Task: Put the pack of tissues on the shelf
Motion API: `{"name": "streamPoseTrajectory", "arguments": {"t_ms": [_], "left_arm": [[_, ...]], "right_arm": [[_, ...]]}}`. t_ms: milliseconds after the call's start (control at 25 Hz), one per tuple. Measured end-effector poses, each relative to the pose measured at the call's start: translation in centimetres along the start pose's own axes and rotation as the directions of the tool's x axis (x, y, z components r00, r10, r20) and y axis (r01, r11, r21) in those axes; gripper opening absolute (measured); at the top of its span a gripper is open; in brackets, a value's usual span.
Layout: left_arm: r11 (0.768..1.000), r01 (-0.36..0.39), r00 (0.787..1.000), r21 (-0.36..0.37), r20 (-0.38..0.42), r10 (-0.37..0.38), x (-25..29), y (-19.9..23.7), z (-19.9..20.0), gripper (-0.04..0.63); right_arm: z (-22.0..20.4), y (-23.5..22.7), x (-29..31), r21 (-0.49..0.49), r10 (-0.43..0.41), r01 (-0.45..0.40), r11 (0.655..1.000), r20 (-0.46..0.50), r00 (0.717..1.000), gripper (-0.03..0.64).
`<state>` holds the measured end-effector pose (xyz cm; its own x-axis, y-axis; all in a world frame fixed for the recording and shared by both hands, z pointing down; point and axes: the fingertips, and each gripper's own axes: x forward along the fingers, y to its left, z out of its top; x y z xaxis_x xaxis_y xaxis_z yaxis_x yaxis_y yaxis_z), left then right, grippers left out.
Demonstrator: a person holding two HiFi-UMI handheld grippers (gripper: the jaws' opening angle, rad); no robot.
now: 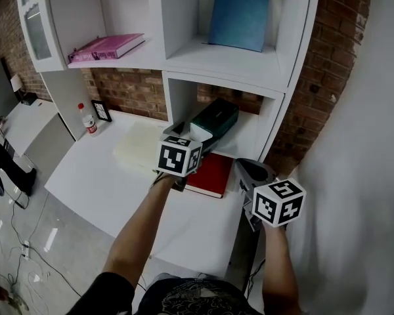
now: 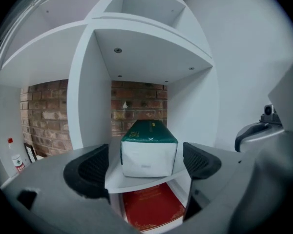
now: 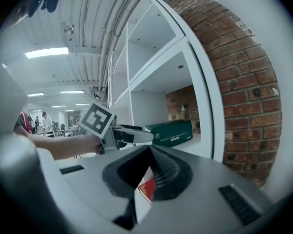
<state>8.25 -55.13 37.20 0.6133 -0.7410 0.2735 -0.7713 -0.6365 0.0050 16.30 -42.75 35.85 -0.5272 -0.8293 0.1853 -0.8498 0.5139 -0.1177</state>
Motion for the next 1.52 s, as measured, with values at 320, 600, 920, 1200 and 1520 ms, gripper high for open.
{"name": "streamPoseTrajectory", "arguments": {"t_ms": [320,600,920,1200,1520], "left_arm": [[0.999,0.029,0.997,0.014,0.066,-0.03,-5.1,0.7,1.3,0.423],[1.0,0.014,0.992,0.028,0.128,-0.018,-10.4,2.1,1.3,0.303],[0.995,0.082,0.98,0.049,0.179,-0.089,-17.3,1.4,0.3,0.174],[0.991,0.067,0.981,0.116,0.176,-0.087,-21.4,1.4,-1.3,0.088],[0.986,0.068,0.984,0.155,0.154,-0.092,-24.4,1.7,-3.1,0.009]], "right_arm": [[1.5,2.9,-0.4,-0.009,-0.054,0.055,0.998,0.052,0.997,0.003],[2.7,5.6,-1.4,-0.027,-0.112,0.115,0.993,0.087,0.99,0.003],[3.0,8.9,-3.1,-0.049,-0.174,0.18,0.982,0.111,0.979,0.003],[3.0,12.5,-3.6,-0.072,-0.191,0.201,0.977,0.132,0.973,0.003],[1.9,14.6,-4.4,-0.066,-0.235,0.246,0.967,0.144,0.961,0.003]]}}
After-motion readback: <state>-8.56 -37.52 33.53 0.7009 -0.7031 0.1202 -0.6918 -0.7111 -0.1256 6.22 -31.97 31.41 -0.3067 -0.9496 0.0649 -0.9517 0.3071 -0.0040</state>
